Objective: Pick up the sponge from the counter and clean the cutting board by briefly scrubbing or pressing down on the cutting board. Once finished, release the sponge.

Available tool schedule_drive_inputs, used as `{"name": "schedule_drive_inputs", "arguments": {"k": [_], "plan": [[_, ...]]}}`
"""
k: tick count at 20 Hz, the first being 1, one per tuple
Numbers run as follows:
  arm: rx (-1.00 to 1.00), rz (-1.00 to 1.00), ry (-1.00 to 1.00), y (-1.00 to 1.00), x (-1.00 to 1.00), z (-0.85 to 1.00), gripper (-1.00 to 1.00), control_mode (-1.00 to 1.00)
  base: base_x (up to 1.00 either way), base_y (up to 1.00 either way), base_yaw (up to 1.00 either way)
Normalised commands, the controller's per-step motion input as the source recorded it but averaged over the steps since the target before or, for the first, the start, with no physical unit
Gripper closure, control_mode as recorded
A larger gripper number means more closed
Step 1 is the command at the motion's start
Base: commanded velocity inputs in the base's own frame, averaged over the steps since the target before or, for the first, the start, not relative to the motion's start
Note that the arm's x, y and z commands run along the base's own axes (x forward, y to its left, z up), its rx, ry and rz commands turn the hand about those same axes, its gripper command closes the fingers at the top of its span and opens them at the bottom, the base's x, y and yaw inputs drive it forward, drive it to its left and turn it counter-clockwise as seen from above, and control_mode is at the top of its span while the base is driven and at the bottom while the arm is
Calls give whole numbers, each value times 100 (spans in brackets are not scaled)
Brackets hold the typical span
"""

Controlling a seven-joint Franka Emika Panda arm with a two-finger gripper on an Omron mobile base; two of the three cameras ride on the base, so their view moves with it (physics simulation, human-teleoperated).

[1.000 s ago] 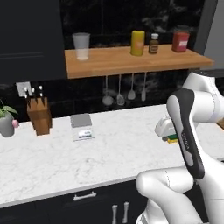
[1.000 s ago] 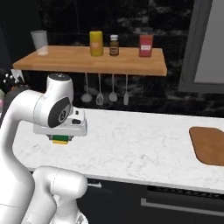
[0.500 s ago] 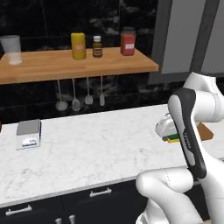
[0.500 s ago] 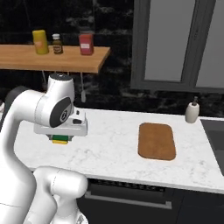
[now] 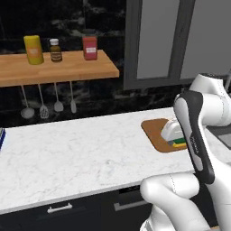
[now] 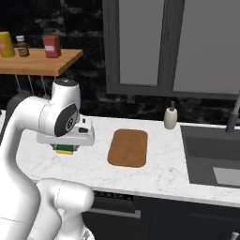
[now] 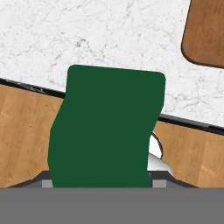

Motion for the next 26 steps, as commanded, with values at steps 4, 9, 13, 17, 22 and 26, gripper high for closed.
{"name": "schedule_drive_inputs", "arguments": {"k": [4, 9, 13, 17, 22, 26], "plan": [[0, 0, 0, 0, 0, 0, 100, 100, 0, -42, 0], [0, 0, 0, 0, 0, 0, 100, 100, 0, -38, 0], [11, 0, 0, -30, 2, 0, 100, -100, 0, 0, 0], [8, 0, 0, -33, 19, 0, 100, -100, 0, 0, 0], [1, 0, 0, -18, 32, -15, 100, -100, 0, 0, 0], [-4, 0, -6, 0, 9, -36, 100, -100, 0, 0, 0]]}}
